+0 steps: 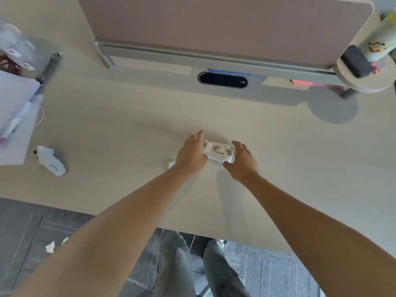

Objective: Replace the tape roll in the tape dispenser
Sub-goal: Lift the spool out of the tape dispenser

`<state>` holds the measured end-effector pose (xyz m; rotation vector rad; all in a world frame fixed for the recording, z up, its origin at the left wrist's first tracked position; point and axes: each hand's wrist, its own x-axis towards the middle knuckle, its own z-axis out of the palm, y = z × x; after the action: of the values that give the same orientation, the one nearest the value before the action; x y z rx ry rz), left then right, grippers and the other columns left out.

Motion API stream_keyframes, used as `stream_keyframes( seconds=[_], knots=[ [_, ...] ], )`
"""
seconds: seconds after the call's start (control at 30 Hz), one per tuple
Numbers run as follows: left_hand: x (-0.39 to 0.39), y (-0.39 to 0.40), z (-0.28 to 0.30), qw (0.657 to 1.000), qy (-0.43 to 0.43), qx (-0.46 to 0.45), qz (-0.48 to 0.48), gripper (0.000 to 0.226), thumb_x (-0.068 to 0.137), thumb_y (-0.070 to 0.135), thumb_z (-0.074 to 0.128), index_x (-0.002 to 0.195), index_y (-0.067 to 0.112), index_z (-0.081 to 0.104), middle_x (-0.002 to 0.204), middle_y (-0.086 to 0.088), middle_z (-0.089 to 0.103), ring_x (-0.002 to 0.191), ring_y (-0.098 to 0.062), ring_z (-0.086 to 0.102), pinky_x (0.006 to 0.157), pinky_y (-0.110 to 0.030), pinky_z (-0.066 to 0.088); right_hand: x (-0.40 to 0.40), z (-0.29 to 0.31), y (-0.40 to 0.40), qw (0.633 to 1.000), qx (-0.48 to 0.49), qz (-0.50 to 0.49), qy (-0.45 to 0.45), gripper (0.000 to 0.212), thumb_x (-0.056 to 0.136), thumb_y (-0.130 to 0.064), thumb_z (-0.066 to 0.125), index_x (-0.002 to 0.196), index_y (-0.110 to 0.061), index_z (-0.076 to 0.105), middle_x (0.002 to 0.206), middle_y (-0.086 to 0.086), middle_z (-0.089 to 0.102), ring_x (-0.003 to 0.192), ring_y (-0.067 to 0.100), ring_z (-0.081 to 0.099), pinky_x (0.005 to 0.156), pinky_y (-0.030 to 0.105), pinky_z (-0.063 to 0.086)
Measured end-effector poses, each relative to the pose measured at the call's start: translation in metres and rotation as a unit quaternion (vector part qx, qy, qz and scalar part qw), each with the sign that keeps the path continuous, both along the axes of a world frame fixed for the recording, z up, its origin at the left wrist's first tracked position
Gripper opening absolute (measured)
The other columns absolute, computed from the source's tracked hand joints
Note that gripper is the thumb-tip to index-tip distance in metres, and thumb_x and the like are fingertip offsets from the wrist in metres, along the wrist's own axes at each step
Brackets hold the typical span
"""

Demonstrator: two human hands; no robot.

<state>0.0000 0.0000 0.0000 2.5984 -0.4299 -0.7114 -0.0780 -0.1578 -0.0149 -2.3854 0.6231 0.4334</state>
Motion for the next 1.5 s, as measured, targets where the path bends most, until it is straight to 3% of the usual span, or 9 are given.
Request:
stream_keyframes(
  seconds=[0.13,0.3,0.57,0.77,0.97,1.2,1.33,1.43,1.5],
  knots=[
    [0.003,-0.009,-0.020,0.999,0.035,-0.004,0.001,0.066,0.091,0.006,0.057,0.152,0.016,0.032,0.140,-0.012,0.047,0.132,-0.032,0.047,0.095,-0.045,0.048,0.006,-0.012,-0.001,1.000,-0.006,0.016,0.004,0.061,0.091,-0.017,0.068,0.148,-0.015,0.047,0.147,0.007,0.052,0.137,0.030,0.047,0.097,0.039,0.048],
    [-0.010,-0.018,-0.039,0.997,0.005,-0.027,0.073,0.062,0.089,0.001,0.056,0.146,0.020,0.042,0.135,-0.012,0.051,0.127,-0.034,0.049,0.098,-0.048,0.048,0.003,-0.018,-0.004,1.000,-0.007,0.018,0.003,0.060,0.092,-0.019,0.072,0.147,-0.017,0.049,0.143,0.007,0.053,0.134,0.030,0.048,0.097,0.039,0.048],
    [-0.060,-0.026,-0.044,0.987,-0.013,-0.065,0.145,0.065,0.088,0.002,0.056,0.147,0.023,0.042,0.144,-0.006,0.048,0.130,-0.028,0.044,0.086,-0.022,0.024,-0.036,-0.025,-0.005,1.000,-0.003,0.009,-0.018,0.061,0.094,-0.017,0.070,0.151,-0.018,0.046,0.146,0.005,0.053,0.133,0.029,0.049,0.099,0.038,0.047],
    [-0.090,-0.014,-0.050,0.986,-0.037,-0.084,0.141,0.069,0.083,0.006,0.064,0.147,0.022,0.045,0.137,-0.008,0.053,0.126,-0.031,0.050,0.108,-0.039,0.038,-0.074,-0.036,0.008,0.996,0.016,-0.030,-0.082,0.066,0.089,-0.003,0.066,0.152,-0.012,0.048,0.147,0.007,0.056,0.133,0.033,0.050,0.103,0.039,0.048],
    [-0.114,0.004,-0.068,0.971,-0.070,-0.164,0.157,0.067,0.079,0.011,0.064,0.145,0.010,0.050,0.127,-0.012,0.060,0.118,-0.033,0.058,0.106,-0.049,0.044,-0.092,-0.051,0.014,0.988,0.056,-0.064,-0.128,0.073,0.079,-0.011,0.071,0.149,-0.014,0.052,0.140,0.005,0.061,0.129,0.030,0.052,0.104,0.039,0.048],
    [-0.118,0.017,-0.102,0.958,-0.149,-0.220,0.105,0.068,0.086,0.016,0.065,0.149,0.005,0.045,0.142,-0.014,0.054,0.130,-0.033,0.052,0.108,-0.049,0.045,-0.085,-0.076,0.022,0.968,0.060,-0.072,-0.234,0.064,0.074,-0.025,0.061,0.137,-0.016,0.059,0.124,-0.003,0.069,0.121,0.024,0.055,0.101,0.051,0.048],
    [-0.125,0.019,-0.117,0.948,-0.190,-0.242,0.083,0.070,0.091,0.022,0.065,0.153,0.002,0.038,0.147,-0.012,0.054,0.133,-0.032,0.050,0.112,-0.044,0.042,-0.090,-0.087,0.025,0.957,0.048,-0.073,-0.275,0.063,0.074,-0.028,0.059,0.136,-0.017,0.060,0.120,-0.012,0.068,0.118,0.017,0.054,0.101,0.049,0.048],
    [-0.126,0.021,-0.122,0.945,-0.204,-0.245,0.075,0.071,0.091,0.025,0.062,0.154,0.003,0.037,0.145,-0.012,0.055,0.134,-0.032,0.050,0.112,-0.042,0.042,-0.095,-0.089,0.026,0.953,0.056,-0.063,-0.290,0.067,0.073,-0.026,0.062,0.140,-0.019,0.058,0.112,-0.031,0.056,0.118,0.018,0.056,0.099,0.045,0.052],
    [-0.127,0.024,-0.124,0.944,-0.210,-0.245,0.066,0.074,0.089,0.025,0.061,0.155,0.004,0.036,0.146,-0.011,0.053,0.135,-0.031,0.049,0.113,-0.037,0.039,-0.098,-0.091,0.027,0.952,0.055,-0.053,-0.297,0.071,0.074,-0.021,0.066,0.143,-0.021,0.054,0.109,-0.031,0.054,0.116,0.021,0.059,0.097,0.041,0.053]
  ],
)
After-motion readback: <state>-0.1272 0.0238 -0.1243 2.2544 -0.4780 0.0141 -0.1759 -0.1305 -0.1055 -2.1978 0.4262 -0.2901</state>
